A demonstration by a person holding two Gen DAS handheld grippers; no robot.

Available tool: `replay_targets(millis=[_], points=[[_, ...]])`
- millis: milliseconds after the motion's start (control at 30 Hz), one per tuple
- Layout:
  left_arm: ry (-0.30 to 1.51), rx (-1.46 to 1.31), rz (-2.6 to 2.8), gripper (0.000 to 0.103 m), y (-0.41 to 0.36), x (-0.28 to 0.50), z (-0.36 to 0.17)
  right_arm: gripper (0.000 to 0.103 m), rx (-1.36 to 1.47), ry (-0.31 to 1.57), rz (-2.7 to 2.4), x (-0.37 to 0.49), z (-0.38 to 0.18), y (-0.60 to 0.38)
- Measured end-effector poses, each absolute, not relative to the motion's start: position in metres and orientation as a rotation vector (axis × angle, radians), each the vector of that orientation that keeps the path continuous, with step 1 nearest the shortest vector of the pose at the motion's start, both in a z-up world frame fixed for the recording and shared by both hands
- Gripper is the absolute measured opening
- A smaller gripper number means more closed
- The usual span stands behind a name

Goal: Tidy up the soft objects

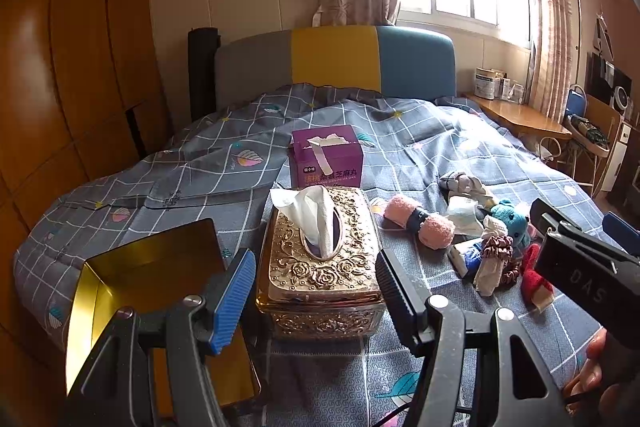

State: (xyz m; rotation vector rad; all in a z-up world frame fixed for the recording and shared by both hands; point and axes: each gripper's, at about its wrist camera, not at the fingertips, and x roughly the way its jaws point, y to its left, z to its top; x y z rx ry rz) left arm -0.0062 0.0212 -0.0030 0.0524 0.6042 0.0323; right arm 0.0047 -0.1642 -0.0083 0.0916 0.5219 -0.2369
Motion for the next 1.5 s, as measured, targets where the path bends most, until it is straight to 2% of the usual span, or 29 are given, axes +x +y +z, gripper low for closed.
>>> replay_targets(millis=[967, 1167, 1500], points=[[0.625, 0.07, -0.065, 0.063, 0.01, -0.004, -0.002, 0.103, 0.113, 0.544, -0.233, 0.012, -0.014, -0.183], [0.745, -0.021, -0.39, 0.078, -0.006, 0.023, 0.003, 0.103, 0.186, 0.625, -0.292, 0.042, -0.025, -0.239], [0.959, -0.067, -0.54, 0.077, -0.066, 0.1, -0.014, 0.103, 0.277, 0.721, -0.4, 0.08, -0.058, -0.332]])
